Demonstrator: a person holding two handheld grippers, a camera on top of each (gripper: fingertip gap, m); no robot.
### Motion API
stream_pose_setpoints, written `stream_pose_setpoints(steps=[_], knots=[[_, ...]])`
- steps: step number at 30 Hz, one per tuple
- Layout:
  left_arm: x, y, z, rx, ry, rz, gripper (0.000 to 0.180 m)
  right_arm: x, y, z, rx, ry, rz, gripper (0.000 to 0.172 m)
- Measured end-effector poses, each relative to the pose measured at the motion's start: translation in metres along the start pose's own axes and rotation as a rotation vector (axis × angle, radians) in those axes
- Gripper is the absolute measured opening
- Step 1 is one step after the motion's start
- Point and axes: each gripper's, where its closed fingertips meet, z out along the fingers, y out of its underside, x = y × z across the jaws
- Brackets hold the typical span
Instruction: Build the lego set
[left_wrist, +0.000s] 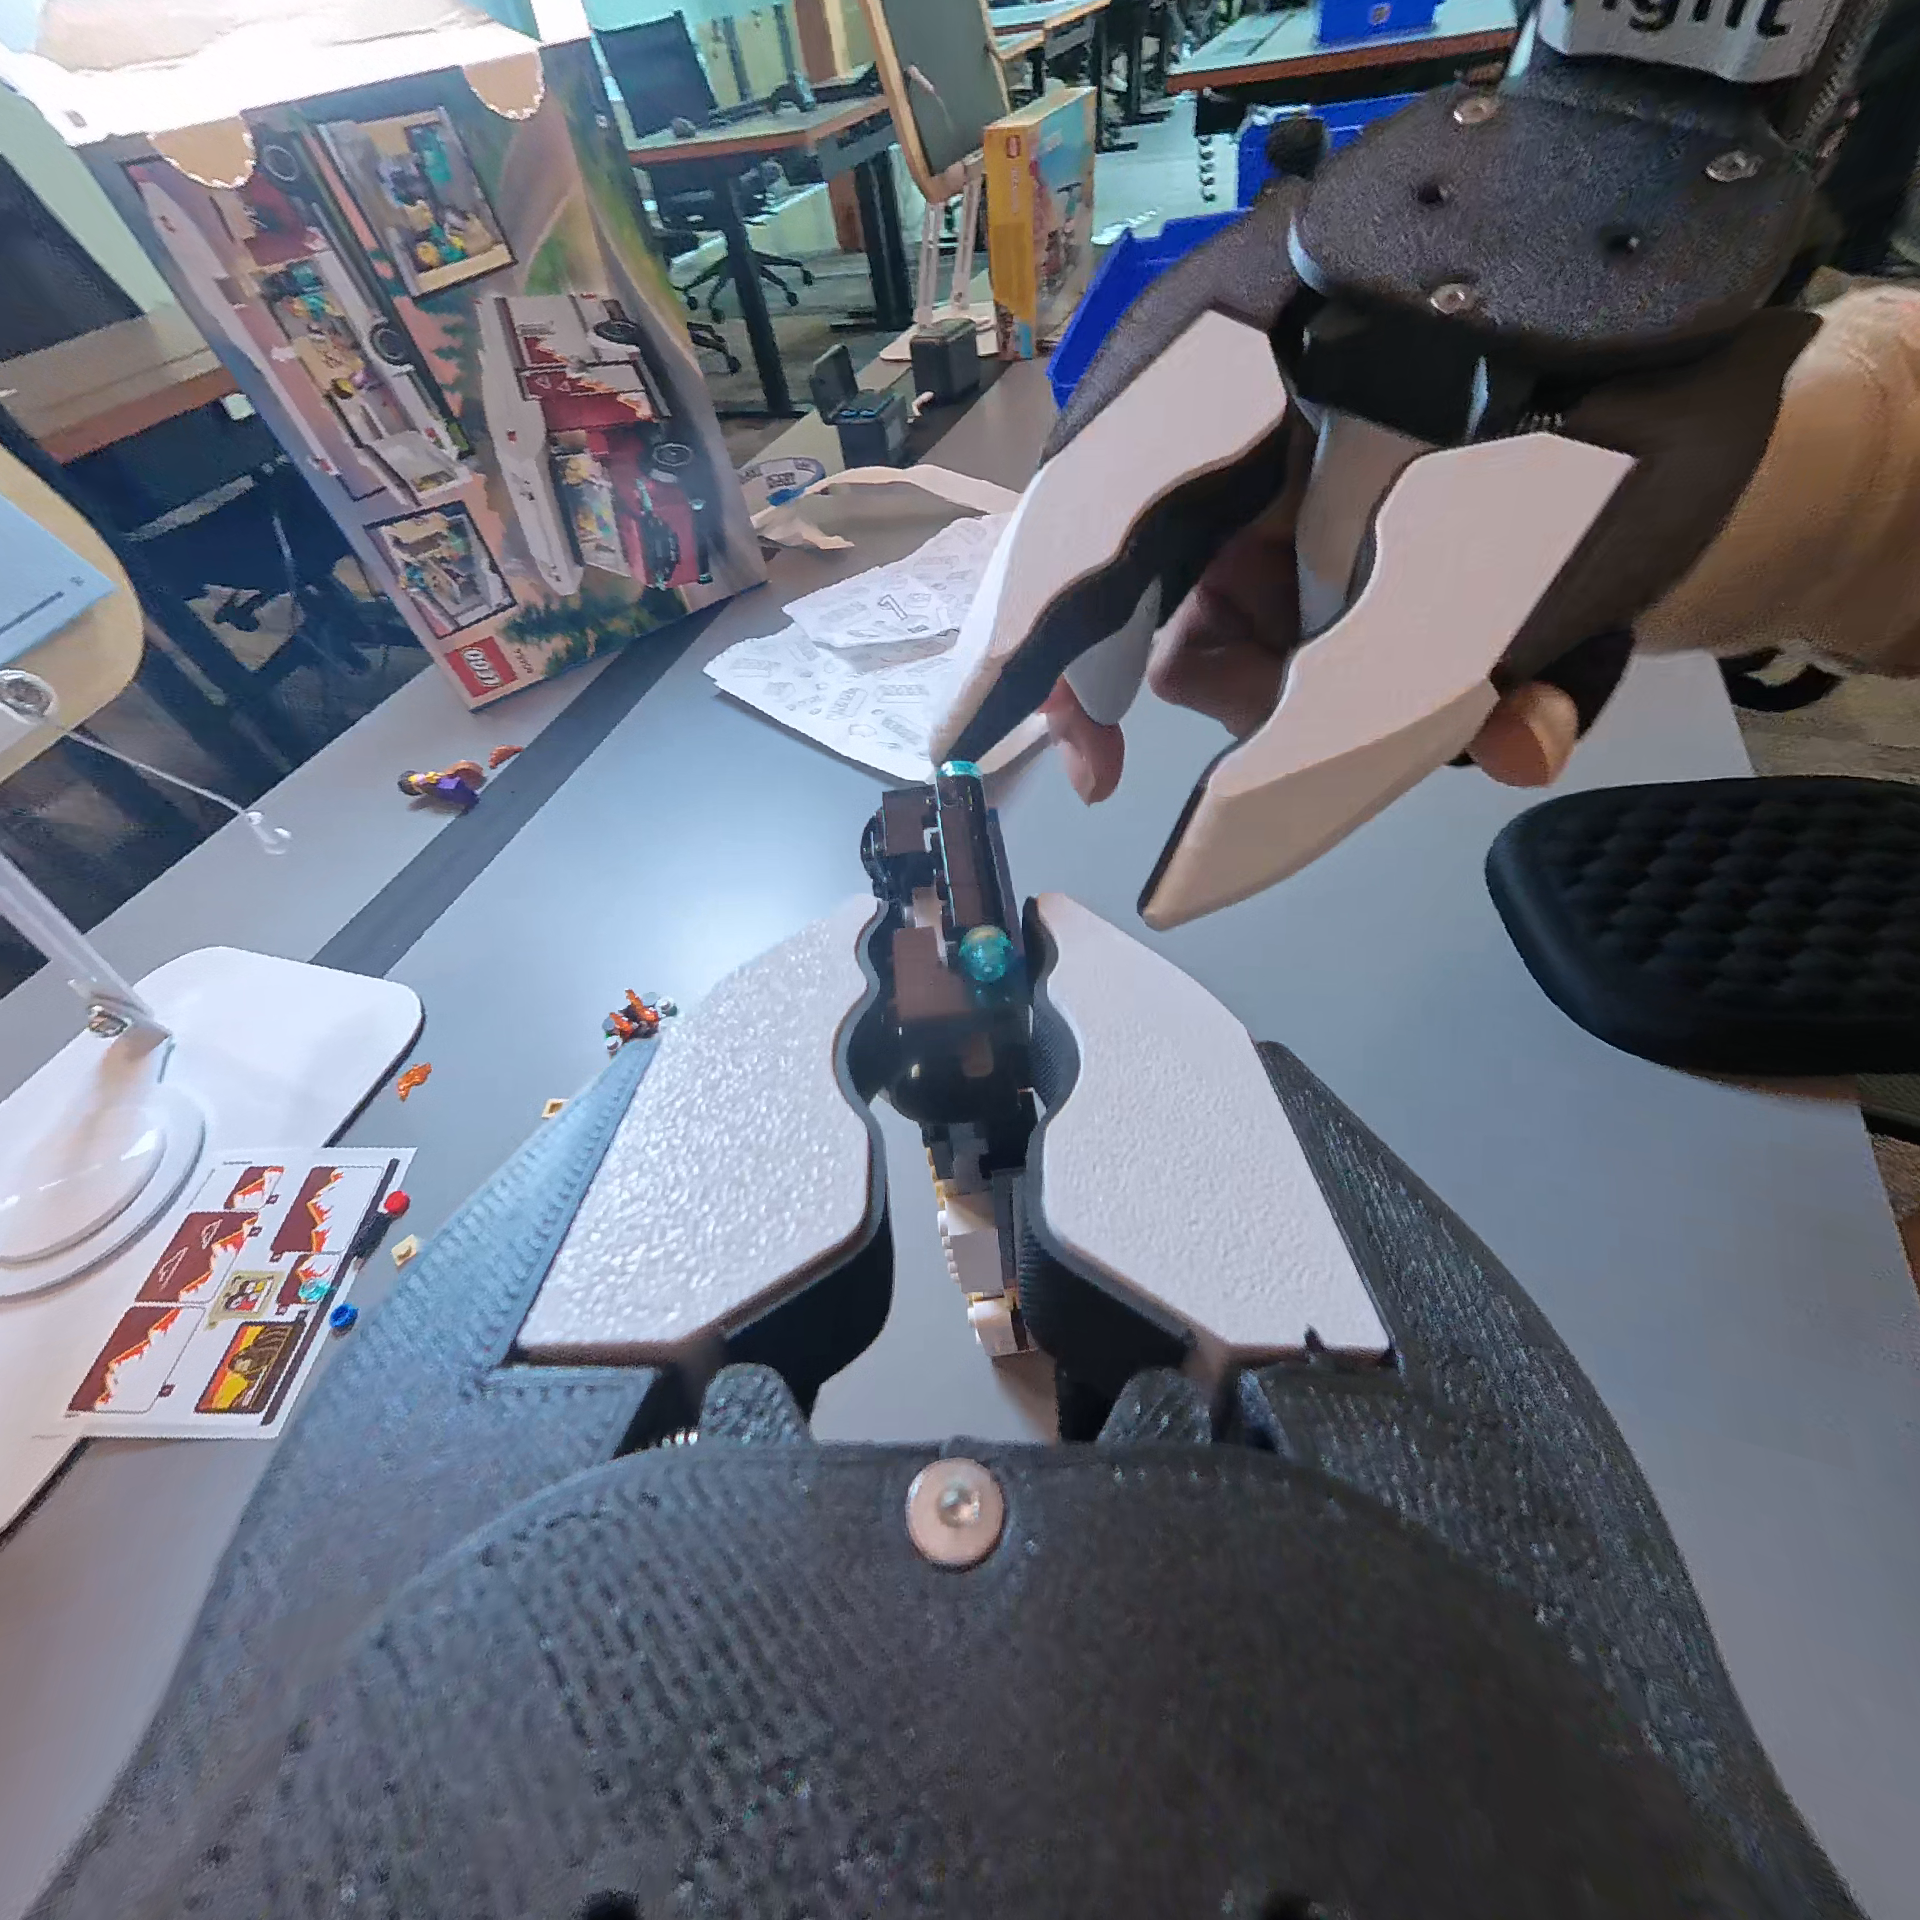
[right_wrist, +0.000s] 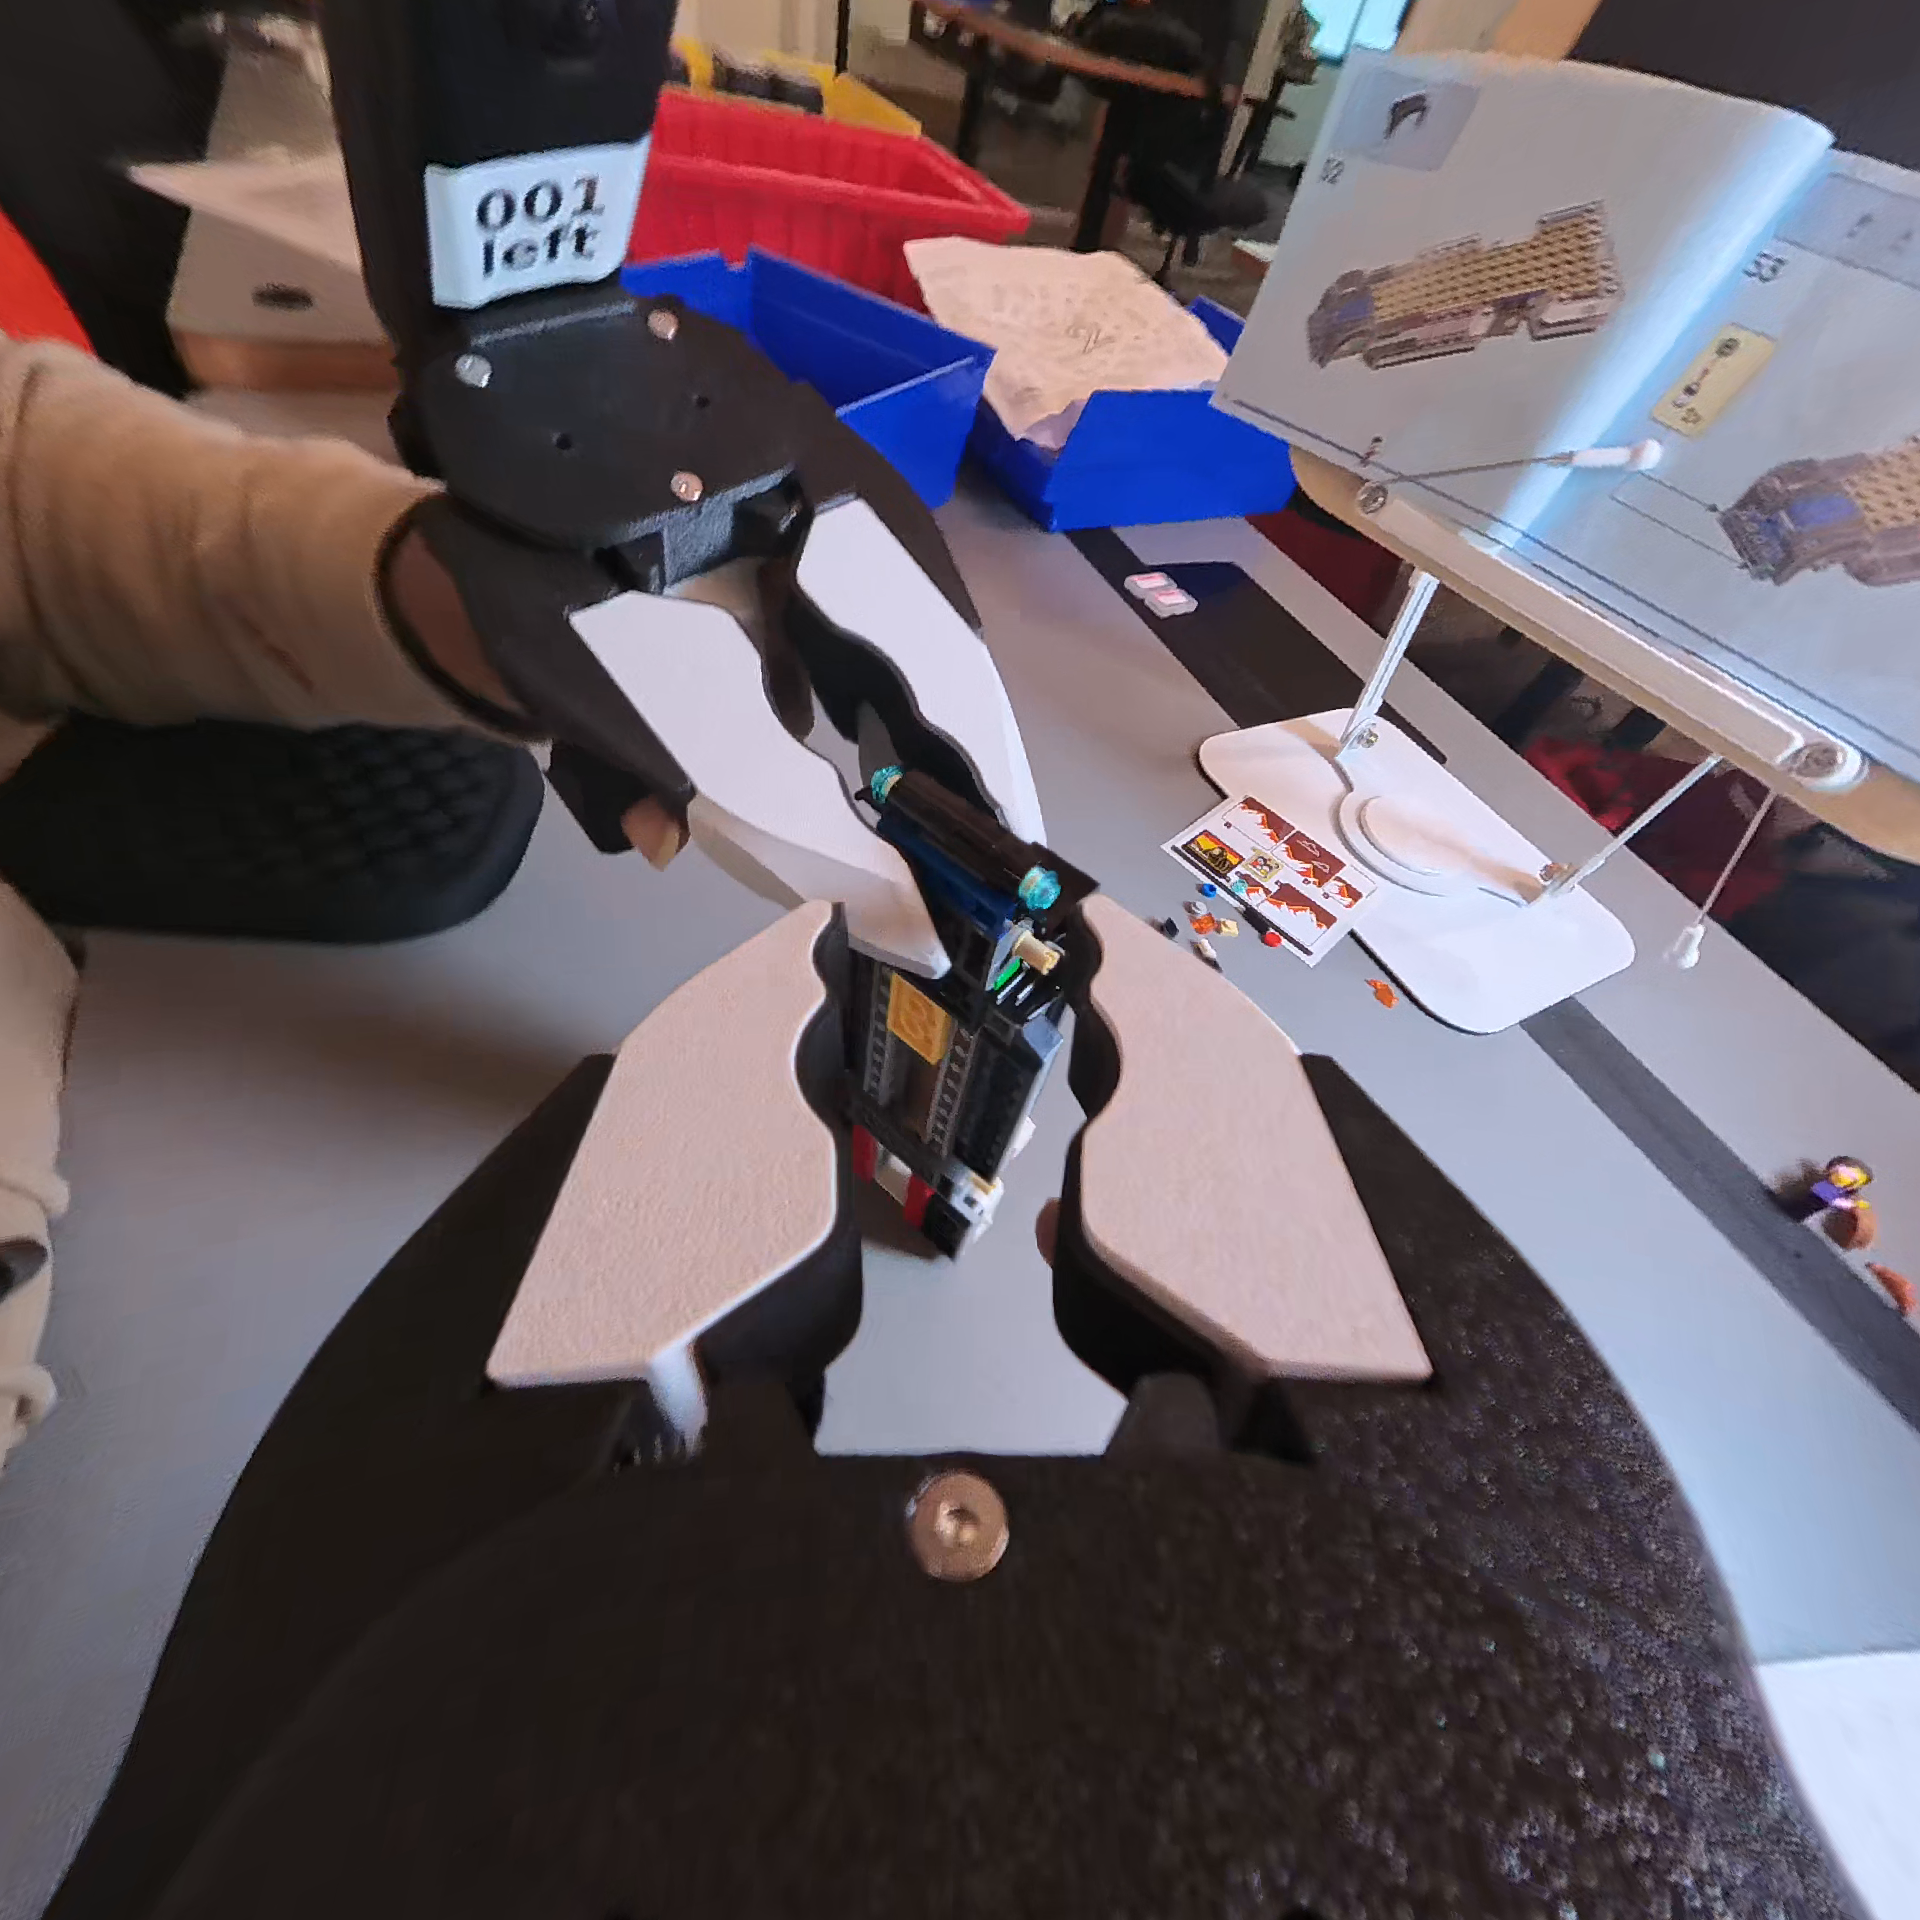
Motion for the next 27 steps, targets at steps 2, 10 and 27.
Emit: stream_pose_setpoints(steps=[2,10,27], knots=[[-0.003,0.001,0.000,0.012,-0.041,-0.006,0.023,0.001,-0.002,0.004,0.032,0.027,0.069,0.042],[-0.003,0.022,-0.001,0.006,-0.164,0.099,0.034,0.004,-0.009,0.018,0.071,0.155,0.150,0.044],[-0.007,0.023,-0.005,0.012,-0.217,0.105,0.029,0.006,-0.014,0.025,0.127,0.182,0.208,0.043]])
